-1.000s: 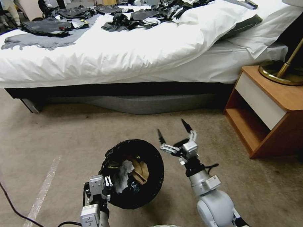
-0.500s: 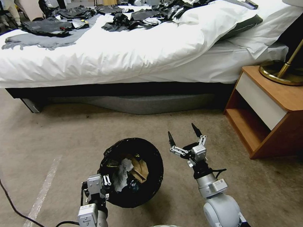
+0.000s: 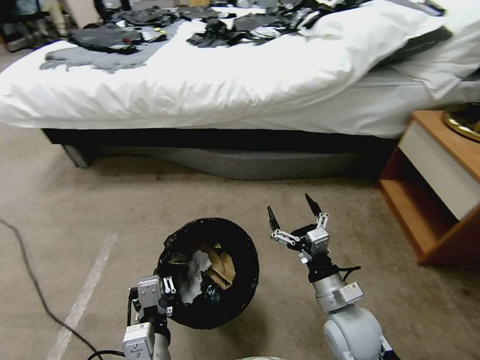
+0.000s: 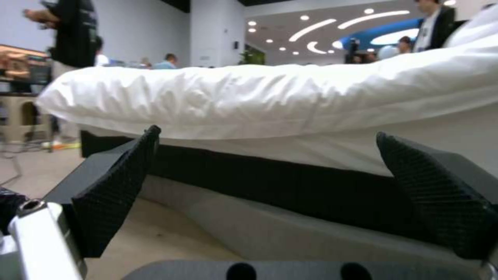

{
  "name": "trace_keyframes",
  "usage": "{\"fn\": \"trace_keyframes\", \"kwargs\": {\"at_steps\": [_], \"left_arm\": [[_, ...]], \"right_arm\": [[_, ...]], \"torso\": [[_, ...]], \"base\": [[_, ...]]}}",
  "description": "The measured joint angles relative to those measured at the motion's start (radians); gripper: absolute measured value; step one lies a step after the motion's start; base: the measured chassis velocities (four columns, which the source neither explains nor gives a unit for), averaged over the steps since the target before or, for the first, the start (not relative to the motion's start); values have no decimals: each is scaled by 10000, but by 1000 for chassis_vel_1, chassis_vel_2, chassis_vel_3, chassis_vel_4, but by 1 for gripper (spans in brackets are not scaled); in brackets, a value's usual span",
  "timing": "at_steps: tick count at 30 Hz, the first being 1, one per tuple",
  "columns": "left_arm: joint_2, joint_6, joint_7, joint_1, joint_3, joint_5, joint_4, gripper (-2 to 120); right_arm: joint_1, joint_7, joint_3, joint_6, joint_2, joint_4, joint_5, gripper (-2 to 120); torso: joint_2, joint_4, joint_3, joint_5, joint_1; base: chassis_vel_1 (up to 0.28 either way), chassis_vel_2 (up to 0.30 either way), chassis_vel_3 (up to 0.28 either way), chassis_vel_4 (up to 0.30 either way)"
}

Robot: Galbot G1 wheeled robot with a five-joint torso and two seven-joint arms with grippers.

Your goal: Pick up the trash bin, then pick up the garbage from the floor and place it into the trash bin.

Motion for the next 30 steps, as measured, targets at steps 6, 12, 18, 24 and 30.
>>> {"fn": "trace_keyframes", "kwargs": {"at_steps": [6,12,18,24,30], "left_arm": [[11,1,2,34,-1,-22,-15,1],[39,-1,1,46,-23,-60,-58,1],[54,-1,-35,40,-65,-85,-95,1],[69,13,-50,29,-93,-125,-160,1],[58,76,-55,-1,-95,-145,-279,1]], "right_arm": [[29,22,-92,-2,-57,57,102,100],[39,-56,-133,-5,-73,57,-45,100],[84,-64,-154,-68,-76,55,-71,100],[105,-90,-160,-169,-99,54,-71,100],[130,-91,-162,-198,-106,31,-68,100]], "torso": [[0,1,0,0,0],[0,0,0,0,0],[-1,1,0,0,-1],[-1,2,0,0,0],[0,0,0,0,-1]], "base": [[115,106,118,129],[133,116,137,131],[133,119,133,142],[134,123,121,132],[116,125,126,117]]}}
